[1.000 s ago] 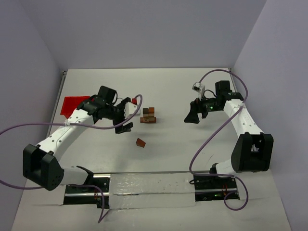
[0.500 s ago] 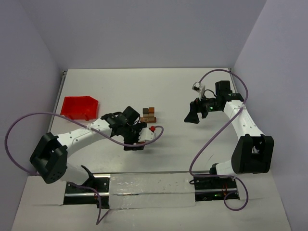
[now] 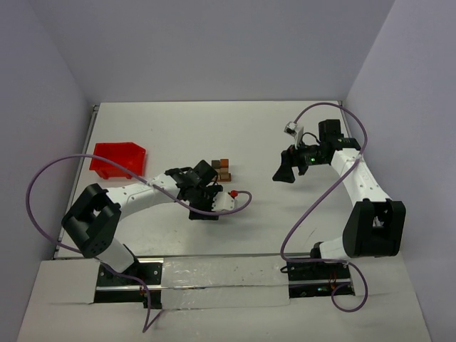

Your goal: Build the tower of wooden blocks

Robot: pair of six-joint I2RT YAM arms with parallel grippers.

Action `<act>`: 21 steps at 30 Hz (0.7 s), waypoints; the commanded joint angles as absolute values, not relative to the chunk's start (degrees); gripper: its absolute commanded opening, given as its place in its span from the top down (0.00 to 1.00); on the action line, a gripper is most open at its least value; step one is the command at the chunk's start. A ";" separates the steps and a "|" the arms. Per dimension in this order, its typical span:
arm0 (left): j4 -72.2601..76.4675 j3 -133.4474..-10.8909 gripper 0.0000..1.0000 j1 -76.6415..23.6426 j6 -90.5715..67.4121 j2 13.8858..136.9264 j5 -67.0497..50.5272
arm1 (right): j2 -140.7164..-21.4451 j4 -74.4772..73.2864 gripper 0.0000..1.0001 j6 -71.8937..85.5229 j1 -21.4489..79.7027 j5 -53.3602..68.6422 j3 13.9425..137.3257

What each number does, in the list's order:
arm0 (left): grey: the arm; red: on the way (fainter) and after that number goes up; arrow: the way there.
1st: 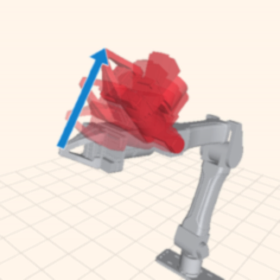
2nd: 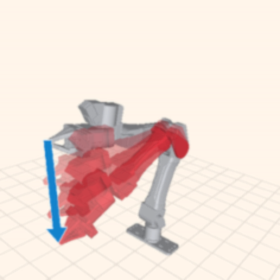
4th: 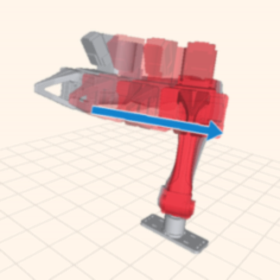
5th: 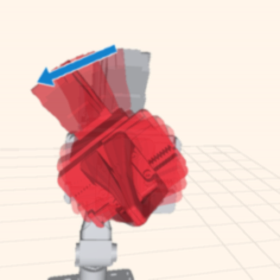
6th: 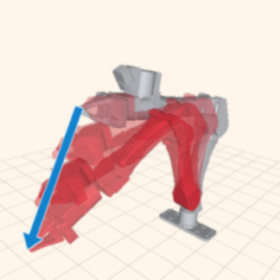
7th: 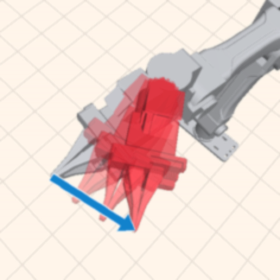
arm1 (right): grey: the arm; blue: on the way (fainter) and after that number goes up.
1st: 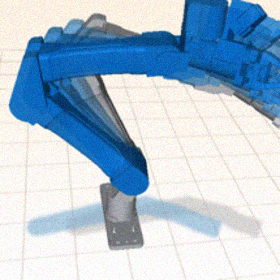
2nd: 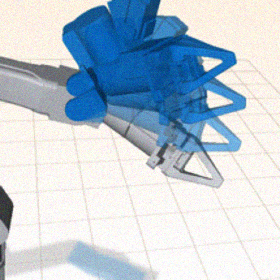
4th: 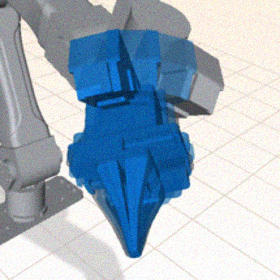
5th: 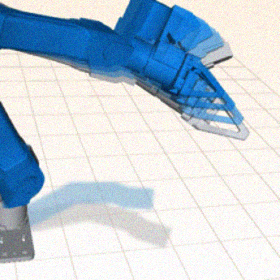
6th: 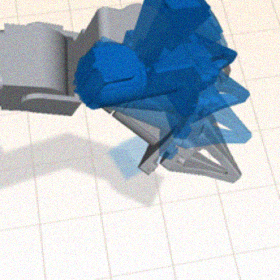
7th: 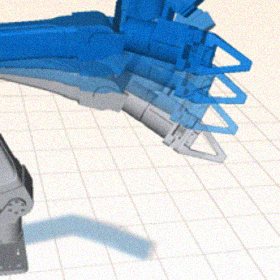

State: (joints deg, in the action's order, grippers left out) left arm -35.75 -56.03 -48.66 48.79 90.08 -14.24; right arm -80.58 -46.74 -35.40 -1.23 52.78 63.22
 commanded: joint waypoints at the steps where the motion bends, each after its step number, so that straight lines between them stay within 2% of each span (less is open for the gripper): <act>1: -33.64 -58.56 0.31 -48.89 50.10 91.15 -13.76 | -80.00 -45.55 0.00 -35.49 -0.64 52.58 63.21; 13: -33.22 -57.23 0.57 -48.87 51.06 90.97 -13.97 | -79.72 -45.45 0.00 -35.51 -0.53 52.39 63.11; 15: -33.72 -57.39 0.67 -48.87 51.00 91.17 -13.80 | -79.39 -45.32 0.00 -35.48 -0.61 52.44 63.02; 19: -35.09 -58.01 0.80 -48.87 49.99 90.73 -14.70 | -78.13 -45.00 0.00 -35.23 -0.53 52.28 63.10; 21: -37.19 -59.27 0.92 -48.87 48.21 89.51 -17.30 | -76.24 -44.92 0.00 -35.24 -0.53 51.23 63.50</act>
